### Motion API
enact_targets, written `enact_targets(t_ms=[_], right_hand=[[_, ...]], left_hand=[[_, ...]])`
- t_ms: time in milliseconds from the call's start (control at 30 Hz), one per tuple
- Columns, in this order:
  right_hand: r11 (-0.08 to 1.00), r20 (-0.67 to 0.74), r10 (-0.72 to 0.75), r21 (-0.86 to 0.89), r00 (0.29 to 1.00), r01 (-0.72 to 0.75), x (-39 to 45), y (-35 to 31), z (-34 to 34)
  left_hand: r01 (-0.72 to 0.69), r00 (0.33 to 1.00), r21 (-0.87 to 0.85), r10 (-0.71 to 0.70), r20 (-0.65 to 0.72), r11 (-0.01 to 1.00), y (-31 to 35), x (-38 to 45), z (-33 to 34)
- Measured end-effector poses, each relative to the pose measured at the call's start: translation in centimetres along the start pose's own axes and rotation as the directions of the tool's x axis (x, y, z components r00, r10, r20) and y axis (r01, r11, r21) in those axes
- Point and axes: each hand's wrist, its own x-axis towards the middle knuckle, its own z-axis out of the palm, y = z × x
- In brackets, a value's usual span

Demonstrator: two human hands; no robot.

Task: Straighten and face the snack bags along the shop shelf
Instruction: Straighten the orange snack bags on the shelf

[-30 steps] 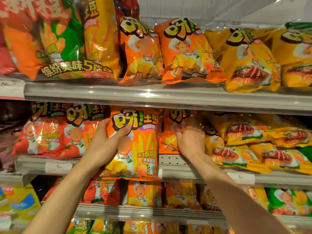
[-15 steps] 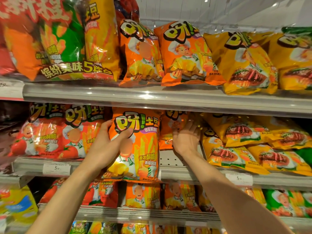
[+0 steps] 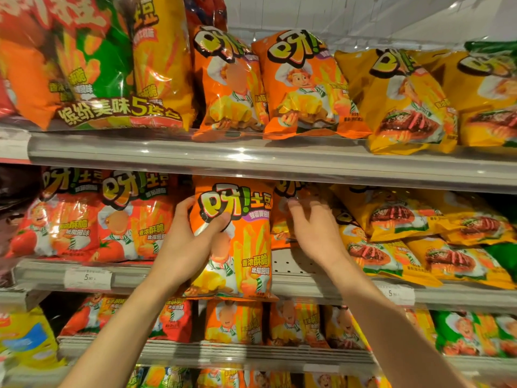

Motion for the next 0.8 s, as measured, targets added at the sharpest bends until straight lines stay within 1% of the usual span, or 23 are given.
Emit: enact_targets(t_ms=[33,67,133,167,233,267,300,333,400,467,500,567,600,667,700,733,800], right_hand=[[0.996,0.066,-0.011,0.093,0.998,0.005,-1.2,-0.5,-0.1],[0.982,0.137,-0.001,0.187,0.991,-0.025,-2.2,-0.8,0.0],[0.930,0.237,0.064,0.337,0.969,-0.144,-3.2,-0.8,0.7],[0.904,0.271,0.089,0.382,0.958,-0.193,-3.2,-0.3,1.1],[0.859,0.278,0.113,0.456,0.954,-0.235,-2.6,0.4,1.2],[0.846,0.260,0.130,0.474,0.957,-0.244,-2.2,0.6,0.9],[0.852,0.220,0.151,0.465,0.964,-0.240,-1.6,0.7,0.4],[0.870,0.171,0.161,0.441,0.972,-0.221,-0.9,0.8,-0.2],[0.910,0.054,0.153,0.381,0.987,-0.162,0.4,1.2,-0.7],[0.958,-0.028,0.139,0.258,0.990,-0.127,1.0,1.4,-0.4],[0.983,-0.059,0.123,0.146,0.991,-0.113,1.1,1.3,-0.1],[0.992,-0.132,0.068,-0.099,0.989,-0.081,0.7,1.1,0.8],[0.983,-0.182,0.030,-0.170,0.983,-0.062,0.2,0.9,1.0],[0.975,-0.267,-0.056,-0.222,0.962,-0.005,-1.1,0.6,1.0],[0.971,-0.280,-0.094,-0.240,0.955,0.026,-1.8,0.6,1.2],[0.967,-0.260,-0.117,-0.252,0.959,0.049,-2.6,0.6,1.5],[0.964,-0.165,-0.119,-0.254,0.979,0.075,-3.8,1.0,2.5]], left_hand=[[-0.005,1.000,-0.006,0.005,-0.001,1.000,0.1,0.0,0.6],[-0.011,1.000,-0.005,0.011,0.004,1.000,0.2,0.0,1.4],[-0.035,0.998,0.017,0.034,0.044,0.999,0.7,-0.2,3.1],[-0.052,0.996,0.034,0.050,0.073,0.998,0.9,-0.2,3.8],[-0.079,0.989,0.079,0.069,0.129,0.994,1.4,-0.4,4.4],[-0.090,0.987,0.108,0.075,0.140,0.990,1.5,-0.4,4.2],[-0.113,0.988,0.145,0.095,0.122,0.983,1.4,-0.2,3.9],[-0.152,0.987,0.200,0.138,0.082,0.968,1.1,0.0,3.6],[-0.216,0.971,0.375,0.240,-0.018,0.902,0.2,0.7,3.0],[-0.200,0.964,0.524,0.263,-0.048,0.828,-1.0,1.1,2.9],[-0.189,0.968,0.556,0.249,-0.033,0.809,-1.6,1.2,3.1],[-0.207,0.970,0.573,0.243,0.014,0.793,-2.9,1.1,3.6],[-0.226,0.966,0.574,0.255,0.031,0.787,-3.5,1.1,3.8],[-0.250,0.960,0.561,0.276,0.038,0.789,-4.4,1.0,3.9],[-0.254,0.959,0.552,0.281,0.036,0.794,-4.7,1.1,3.9],[-0.254,0.959,0.544,0.281,0.034,0.799,-5.0,1.1,3.9],[-0.255,0.960,0.538,0.279,0.039,0.803,-5.3,1.2,3.9]])
